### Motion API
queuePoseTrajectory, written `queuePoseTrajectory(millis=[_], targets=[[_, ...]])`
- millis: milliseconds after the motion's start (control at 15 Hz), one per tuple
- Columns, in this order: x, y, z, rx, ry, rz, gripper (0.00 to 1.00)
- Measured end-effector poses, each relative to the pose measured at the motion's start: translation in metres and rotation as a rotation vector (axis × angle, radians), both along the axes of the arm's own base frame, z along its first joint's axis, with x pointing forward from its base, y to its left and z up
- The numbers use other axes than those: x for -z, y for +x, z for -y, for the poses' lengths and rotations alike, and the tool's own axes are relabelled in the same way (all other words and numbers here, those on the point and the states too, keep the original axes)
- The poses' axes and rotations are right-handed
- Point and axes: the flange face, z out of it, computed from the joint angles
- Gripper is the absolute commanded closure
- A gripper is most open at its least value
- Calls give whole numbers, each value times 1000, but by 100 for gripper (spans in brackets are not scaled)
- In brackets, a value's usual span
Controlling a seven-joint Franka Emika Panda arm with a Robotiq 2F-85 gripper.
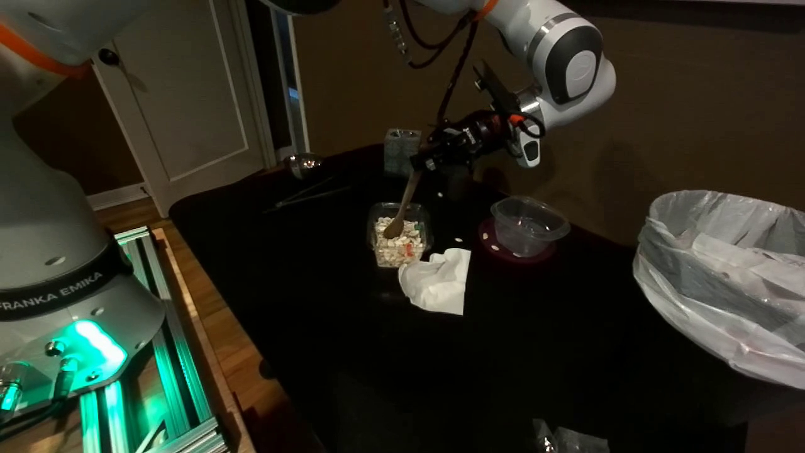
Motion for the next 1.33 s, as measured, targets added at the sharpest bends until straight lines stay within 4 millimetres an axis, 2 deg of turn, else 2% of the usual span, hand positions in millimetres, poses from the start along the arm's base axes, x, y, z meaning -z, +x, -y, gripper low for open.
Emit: queuePoseTrajectory(millis=[267,600,800,1133,1333], targets=[[23,-2,3,4,129,25,97],[68,-8,13,57,310,24,97],[88,-9,16,89,385,33,97],[111,-4,5,123,480,56,97],[118,2,-5,124,518,71,97]])
